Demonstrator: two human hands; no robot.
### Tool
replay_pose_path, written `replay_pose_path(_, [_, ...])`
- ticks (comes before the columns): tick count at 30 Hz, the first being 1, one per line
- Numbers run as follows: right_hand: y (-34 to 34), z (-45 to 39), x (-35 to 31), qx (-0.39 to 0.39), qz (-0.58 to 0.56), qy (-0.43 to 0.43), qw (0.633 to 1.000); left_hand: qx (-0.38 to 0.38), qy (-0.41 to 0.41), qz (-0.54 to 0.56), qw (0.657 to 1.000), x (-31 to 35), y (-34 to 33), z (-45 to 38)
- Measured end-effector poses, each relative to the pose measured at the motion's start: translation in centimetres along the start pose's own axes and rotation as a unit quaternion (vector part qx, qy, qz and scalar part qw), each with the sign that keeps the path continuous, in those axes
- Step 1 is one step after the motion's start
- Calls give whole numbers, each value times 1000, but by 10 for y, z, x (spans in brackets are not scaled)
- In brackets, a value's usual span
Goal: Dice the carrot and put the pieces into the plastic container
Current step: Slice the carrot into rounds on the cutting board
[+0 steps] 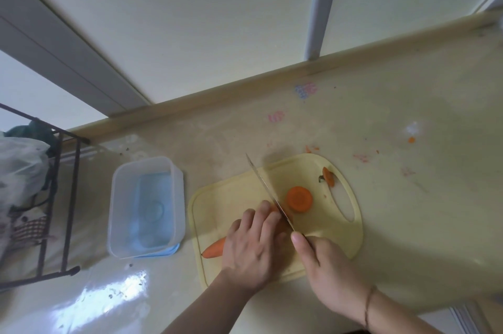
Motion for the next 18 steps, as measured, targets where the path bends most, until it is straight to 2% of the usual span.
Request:
replay_pose_path(3, [-16,-18,3,-4,-30,3,1000,-6,-3,-11,1000,2,-1,1])
replay_pose_path(4, [-10,-18,7,33,-36,26,998,-7,3,-7,1000,2,-1,1])
replay_pose_path(6, [-8,-17,1,44,-27,35,998,-2,25,5,1000,0,2,-2])
replay_pose_path(7, [-10,-13,-2,22,-13,23,999,1,35,7,999,-2,4,-2])
replay_pose_path(10, [3,5,0,31,-58,36,997,-9,33,2,999,-1,3,0])
replay_pose_path(12, [7,24,1,26,-103,29,994,-6,30,-3,1000,-1,4,0])
replay_pose_path(18, [1,59,12,20,-64,-37,997,13,23,1,1000,1,7,-1])
Point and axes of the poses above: each hand's wrist, its own z-axis away from the middle knuckle, its own y-axis out of the back of the hand, x = y × z, the point moved 9 cm from there along -z, towards the middle knuckle, and after that the axes turned 11 degrees about -x, right-handed, at the moved point
